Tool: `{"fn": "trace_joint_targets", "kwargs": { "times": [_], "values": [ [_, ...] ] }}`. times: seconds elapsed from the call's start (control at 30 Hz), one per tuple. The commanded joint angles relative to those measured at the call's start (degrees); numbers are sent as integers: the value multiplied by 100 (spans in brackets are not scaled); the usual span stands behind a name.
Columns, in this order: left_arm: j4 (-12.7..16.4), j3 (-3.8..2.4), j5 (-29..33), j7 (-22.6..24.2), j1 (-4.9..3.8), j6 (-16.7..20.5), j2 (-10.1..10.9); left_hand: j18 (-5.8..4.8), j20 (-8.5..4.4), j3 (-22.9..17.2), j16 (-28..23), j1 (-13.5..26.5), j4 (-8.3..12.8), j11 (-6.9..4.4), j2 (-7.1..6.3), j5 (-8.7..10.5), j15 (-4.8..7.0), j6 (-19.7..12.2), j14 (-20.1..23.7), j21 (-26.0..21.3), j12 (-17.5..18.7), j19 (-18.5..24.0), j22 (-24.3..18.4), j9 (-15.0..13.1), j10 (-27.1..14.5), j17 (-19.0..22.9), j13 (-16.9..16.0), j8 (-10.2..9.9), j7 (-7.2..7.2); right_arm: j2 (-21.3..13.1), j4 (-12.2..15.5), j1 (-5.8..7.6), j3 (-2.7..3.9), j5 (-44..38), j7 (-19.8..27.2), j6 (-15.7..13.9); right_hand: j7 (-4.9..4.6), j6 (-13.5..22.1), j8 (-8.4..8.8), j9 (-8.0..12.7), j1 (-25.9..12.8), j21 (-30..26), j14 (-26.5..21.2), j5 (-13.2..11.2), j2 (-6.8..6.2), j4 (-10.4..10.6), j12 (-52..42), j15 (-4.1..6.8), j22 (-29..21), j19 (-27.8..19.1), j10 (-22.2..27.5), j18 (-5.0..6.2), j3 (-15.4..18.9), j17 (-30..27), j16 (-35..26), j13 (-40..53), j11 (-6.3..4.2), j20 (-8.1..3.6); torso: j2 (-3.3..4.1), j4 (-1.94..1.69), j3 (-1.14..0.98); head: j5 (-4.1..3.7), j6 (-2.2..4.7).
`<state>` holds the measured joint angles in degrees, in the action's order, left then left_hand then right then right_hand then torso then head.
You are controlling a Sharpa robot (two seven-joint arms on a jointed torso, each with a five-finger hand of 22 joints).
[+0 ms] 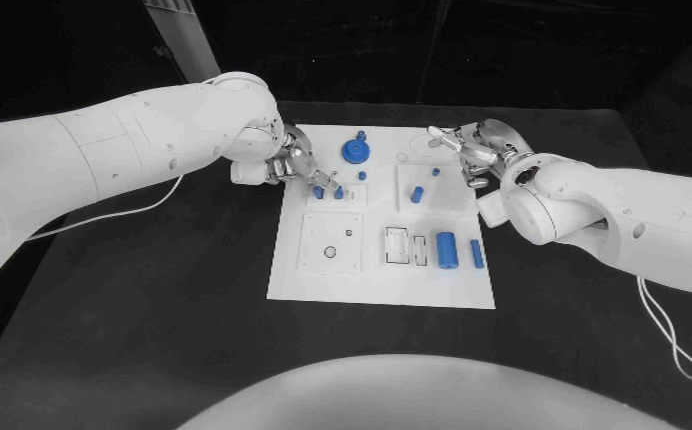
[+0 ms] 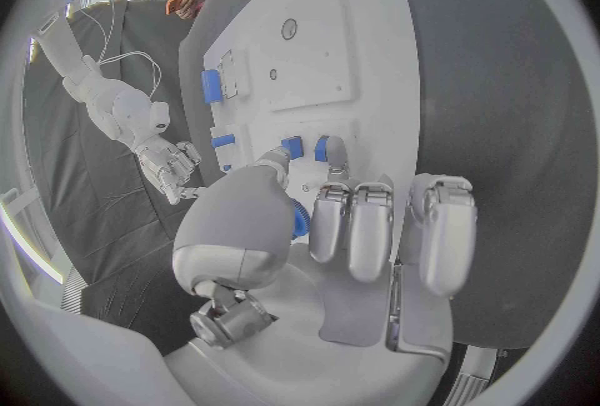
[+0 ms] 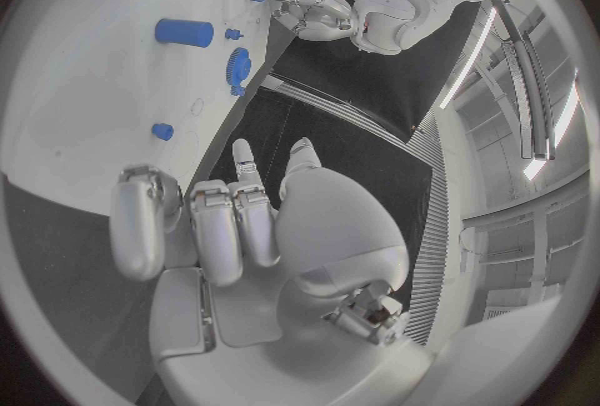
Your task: Assemble the parts on the task board
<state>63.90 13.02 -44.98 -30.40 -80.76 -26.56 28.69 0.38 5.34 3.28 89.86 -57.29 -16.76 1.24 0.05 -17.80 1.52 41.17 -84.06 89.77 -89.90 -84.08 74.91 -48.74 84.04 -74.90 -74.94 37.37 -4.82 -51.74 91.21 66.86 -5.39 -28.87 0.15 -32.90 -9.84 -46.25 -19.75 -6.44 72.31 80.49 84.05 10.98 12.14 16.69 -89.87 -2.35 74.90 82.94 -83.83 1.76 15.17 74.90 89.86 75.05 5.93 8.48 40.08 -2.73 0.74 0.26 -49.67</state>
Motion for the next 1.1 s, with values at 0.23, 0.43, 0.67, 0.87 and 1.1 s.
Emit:
{"fn": "trace_joint_targets", "kwargs": {
  "times": [0.23,0.43,0.67,0.87,1.1],
  "values": [
    [-4,39,-34,126,56,-90,1,-38,43,52,14,-47,0,47,93,5,-55,-113,-594,23,-10,-592,1509,54,596,-1510,-1506,-96,-42,-1,3,7,2,7,34,9,4,-20,-18,5,41,0,595,26,20,-1,-13,43,898,13,-617,107,34,1510,14,1495,-39,-31,2,1,0,-9,-10],
    [-3,39,-34,213,56,-29,0,-38,58,91,14,-140,2,79,144,-33,-78,-215,-594,23,-10,-592,1509,170,596,-1510,-1506,-227,-80,-1,2,7,2,7,31,9,4,-20,-18,5,41,0,595,26,20,-1,-13,43,898,13,-617,107,34,1510,14,1495,-39,-31,1,3,2,-13,-15],
    [5,39,-34,316,56,38,-4,-38,83,148,14,-212,1,117,189,-73,-110,-252,-594,23,-10,-592,1509,354,596,-1510,-1506,-373,-121,-1,2,7,2,7,30,8,5,-20,-17,8,45,4,595,29,27,-3,-13,44,901,17,-617,105,37,1510,14,1495,-40,-32,1,3,0,-22,-16],
    [20,39,-34,345,56,82,4,-38,91,165,14,-252,3,122,204,-121,-117,-221,-594,23,-10,-592,1509,413,596,-1510,-1506,-398,-124,1,1,7,2,7,30,8,5,-20,-17,8,45,4,595,29,27,-3,-13,44,901,17,-617,105,37,1510,14,1495,-40,-32,2,1,1,-30,-17],
    [44,39,-34,420,56,220,21,-38,96,174,14,-312,7,121,217,-161,-119,-188,-594,23,-10,-592,1509,464,596,-1510,-1506,-416,-123,1,0,7,2,7,30,11,5,-20,-17,8,45,4,595,29,27,-3,-13,44,901,17,-617,105,37,1510,14,1495,-40,-32,1,3,2,-29,-14]
  ]
}}
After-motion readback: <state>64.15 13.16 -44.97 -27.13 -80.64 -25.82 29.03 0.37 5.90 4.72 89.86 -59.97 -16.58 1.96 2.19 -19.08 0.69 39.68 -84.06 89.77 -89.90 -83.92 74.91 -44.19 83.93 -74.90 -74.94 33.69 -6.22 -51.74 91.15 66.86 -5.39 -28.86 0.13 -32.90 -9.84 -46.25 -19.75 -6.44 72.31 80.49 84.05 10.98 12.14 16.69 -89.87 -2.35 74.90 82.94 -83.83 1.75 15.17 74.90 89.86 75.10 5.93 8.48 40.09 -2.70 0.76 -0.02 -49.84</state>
